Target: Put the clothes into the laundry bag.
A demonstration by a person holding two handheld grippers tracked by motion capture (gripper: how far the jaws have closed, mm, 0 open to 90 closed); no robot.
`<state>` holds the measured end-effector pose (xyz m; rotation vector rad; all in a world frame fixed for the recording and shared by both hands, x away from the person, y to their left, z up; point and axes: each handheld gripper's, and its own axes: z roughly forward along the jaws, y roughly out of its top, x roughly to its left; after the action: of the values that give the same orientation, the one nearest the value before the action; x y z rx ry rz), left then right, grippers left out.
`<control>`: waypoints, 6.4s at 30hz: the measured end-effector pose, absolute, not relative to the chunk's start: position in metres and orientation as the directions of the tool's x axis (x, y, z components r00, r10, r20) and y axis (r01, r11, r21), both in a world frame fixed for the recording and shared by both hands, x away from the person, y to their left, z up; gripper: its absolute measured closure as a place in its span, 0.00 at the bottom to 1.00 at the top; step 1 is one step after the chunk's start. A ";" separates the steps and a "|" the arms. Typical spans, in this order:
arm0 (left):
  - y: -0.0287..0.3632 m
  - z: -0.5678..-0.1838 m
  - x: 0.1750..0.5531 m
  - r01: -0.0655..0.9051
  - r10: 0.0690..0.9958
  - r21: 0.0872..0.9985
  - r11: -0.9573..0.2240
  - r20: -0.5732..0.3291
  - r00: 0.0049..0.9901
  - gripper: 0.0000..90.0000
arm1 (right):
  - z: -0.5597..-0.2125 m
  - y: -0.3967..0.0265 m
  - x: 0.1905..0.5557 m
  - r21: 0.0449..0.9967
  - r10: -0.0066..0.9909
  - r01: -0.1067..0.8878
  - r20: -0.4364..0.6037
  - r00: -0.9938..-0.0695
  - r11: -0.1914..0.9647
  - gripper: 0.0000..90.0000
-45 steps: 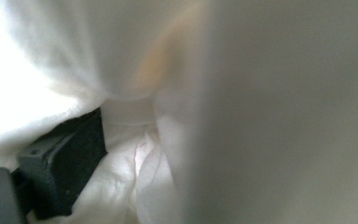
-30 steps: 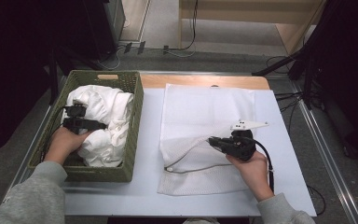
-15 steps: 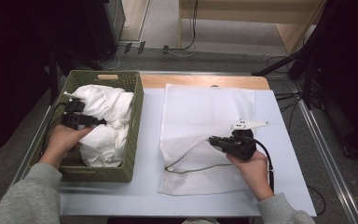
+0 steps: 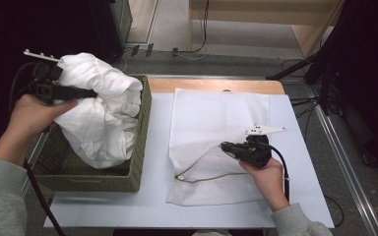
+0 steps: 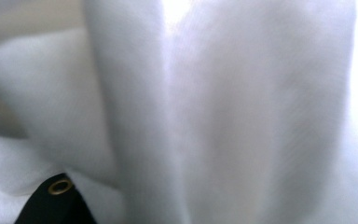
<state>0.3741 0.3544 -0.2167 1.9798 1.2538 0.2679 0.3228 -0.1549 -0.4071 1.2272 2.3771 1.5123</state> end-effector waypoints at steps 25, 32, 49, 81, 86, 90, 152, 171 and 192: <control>0.236 -0.097 0.329 0.437 0.561 0.766 -0.472 -0.121 0.819 0.73 | -0.386 -0.148 0.332 0.813 0.656 0.553 0.321 -0.683 0.179 0.99; 0.192 -0.081 0.322 0.376 0.467 0.783 -0.495 -0.125 0.875 0.73 | -0.377 -0.145 0.340 0.822 0.653 0.547 0.327 -0.683 0.160 0.99; 0.148 -0.162 0.306 0.350 0.312 0.730 -0.587 -0.195 0.930 0.72 | -0.379 -0.152 0.342 0.808 0.661 0.569 0.344 -0.667 0.155 0.99; 0.142 -0.292 0.289 0.347 0.350 0.676 -0.650 -0.138 0.926 0.72 | -0.326 -0.171 0.333 0.859 0.667 0.510 0.362 -0.651 0.032 1.00; 0.152 -0.281 0.299 0.368 0.409 0.701 -0.611 -0.118 0.905 0.72 | -0.326 -0.172 0.332 0.862 0.658 0.506 0.370 -0.656 0.019 1.00; 0.142 -0.292 0.300 0.369 0.416 0.686 -0.628 -0.105 0.903 0.71 | -0.337 -0.165 0.334 0.847 0.653 0.531 0.383 -0.654 0.036 1.00; 0.069 -0.392 0.325 0.486 0.416 0.614 -0.622 -0.267 0.870 0.27 | -0.357 -0.164 0.327 0.818 0.660 0.576 0.426 -0.619 0.012 1.00; 0.111 -0.352 0.311 0.471 0.393 0.633 -0.615 -0.272 0.879 0.22 | -0.361 -0.167 0.328 0.805 0.659 0.593 0.441 -0.610 0.010 1.00; 0.138 -0.324 0.301 0.495 0.378 0.624 -0.605 -0.322 0.868 0.25 | -0.361 -0.170 0.328 0.806 0.663 0.592 0.440 -0.606 0.007 1.00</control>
<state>0.3012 0.1376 -0.3240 2.2880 0.6267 -0.2021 0.3285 -0.1702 -0.3607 1.3628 2.1822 1.6886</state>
